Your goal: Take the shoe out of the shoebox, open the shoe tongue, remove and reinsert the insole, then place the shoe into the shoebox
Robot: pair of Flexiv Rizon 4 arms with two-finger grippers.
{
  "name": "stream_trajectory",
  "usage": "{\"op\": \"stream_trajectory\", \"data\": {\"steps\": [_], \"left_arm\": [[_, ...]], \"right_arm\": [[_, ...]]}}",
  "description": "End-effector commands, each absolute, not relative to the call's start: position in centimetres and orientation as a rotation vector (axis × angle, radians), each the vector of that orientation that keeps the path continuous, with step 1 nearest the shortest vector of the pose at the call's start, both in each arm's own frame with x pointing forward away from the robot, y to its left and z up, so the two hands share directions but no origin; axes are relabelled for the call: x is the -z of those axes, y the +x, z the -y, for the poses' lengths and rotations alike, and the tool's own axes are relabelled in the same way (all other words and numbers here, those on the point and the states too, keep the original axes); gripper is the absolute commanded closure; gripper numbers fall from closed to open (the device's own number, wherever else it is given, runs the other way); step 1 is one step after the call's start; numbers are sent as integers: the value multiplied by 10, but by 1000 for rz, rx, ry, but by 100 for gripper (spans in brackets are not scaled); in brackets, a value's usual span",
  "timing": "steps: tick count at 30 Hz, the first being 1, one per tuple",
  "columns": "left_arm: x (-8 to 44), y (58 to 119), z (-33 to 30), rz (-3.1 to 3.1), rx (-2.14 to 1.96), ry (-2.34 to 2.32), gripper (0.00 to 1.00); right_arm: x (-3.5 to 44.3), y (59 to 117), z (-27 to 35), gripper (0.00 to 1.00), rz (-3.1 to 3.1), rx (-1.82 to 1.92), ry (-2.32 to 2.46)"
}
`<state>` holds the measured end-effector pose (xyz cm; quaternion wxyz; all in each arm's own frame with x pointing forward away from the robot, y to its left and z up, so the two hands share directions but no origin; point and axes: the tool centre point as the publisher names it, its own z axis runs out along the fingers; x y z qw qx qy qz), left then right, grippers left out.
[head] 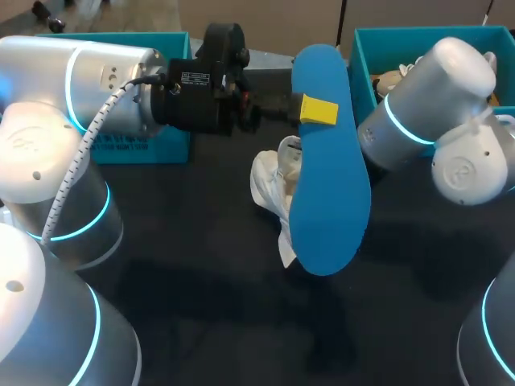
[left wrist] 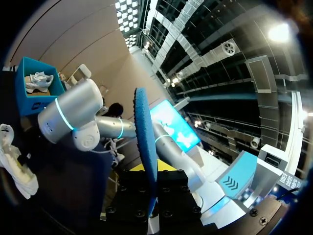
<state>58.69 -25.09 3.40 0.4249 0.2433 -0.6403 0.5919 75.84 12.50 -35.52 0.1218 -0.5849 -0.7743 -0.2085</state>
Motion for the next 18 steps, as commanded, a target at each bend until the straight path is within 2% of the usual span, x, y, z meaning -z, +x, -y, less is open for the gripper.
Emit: {"op": "stream_trajectory", "data": {"steps": [1, 18], "left_arm": [[-33, 586, 253, 1600, -1482, 609, 100], [-33, 586, 253, 1600, -1482, 609, 100]], "right_arm": [[351, 747, -127, 100, 2254, 631, -1809], [374, 742, -134, 100, 2185, 635, -1845]]}}
